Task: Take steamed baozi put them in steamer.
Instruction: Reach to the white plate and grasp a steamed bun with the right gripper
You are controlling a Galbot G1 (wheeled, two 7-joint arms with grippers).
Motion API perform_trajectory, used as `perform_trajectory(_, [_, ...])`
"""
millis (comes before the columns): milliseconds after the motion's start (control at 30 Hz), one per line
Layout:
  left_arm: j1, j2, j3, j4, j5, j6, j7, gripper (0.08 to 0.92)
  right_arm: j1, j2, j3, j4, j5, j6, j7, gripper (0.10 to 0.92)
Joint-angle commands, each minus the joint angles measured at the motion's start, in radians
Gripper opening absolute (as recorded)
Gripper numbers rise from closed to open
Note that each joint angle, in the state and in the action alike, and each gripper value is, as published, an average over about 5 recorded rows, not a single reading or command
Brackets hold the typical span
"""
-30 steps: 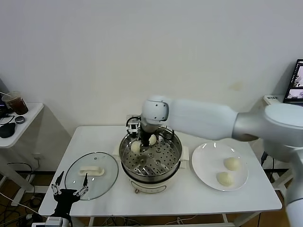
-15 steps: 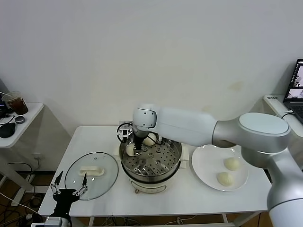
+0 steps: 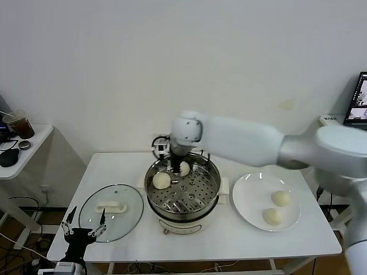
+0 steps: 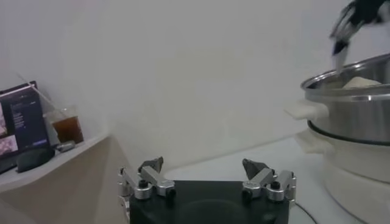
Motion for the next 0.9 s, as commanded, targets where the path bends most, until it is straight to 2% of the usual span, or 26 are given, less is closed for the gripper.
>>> perform_trajectory(33, [-0.005, 0.003, 0.003, 0.001, -0.001, 0.001, 0.001, 0.823, 0.19, -0.395, -0.057, 0.287, -0.089, 0.111, -0.27, 0.823])
perform_trajectory(233, [-0.013, -0.001, 0.021, 0.0, 0.005, 0.006, 0.003, 0.823, 0.147, -0.656, -0.058, 0.338, -0.283, 0.295, -0.364, 0.823])
perform_trajectory(400, [-0.013, 0.0, 0.024, 0.0, 0.009, 0.01, 0.005, 0.823, 0.013, -0.792, -0.008, 0.337, -0.446, 0.392, -0.366, 0.823])
perform_trajectory(600, [-0.01, -0.003, 0.017, -0.005, 0.014, 0.02, 0.008, 0.823, -0.26, -0.851, 0.169, 0.31, -0.535, 0.43, -0.318, 0.823])
perform_trajectory(900, [0.001, -0.016, 0.006, -0.002, 0.023, 0.021, 0.007, 0.823, -0.555, -0.808, 0.374, 0.208, -0.663, 0.449, -0.244, 0.823])
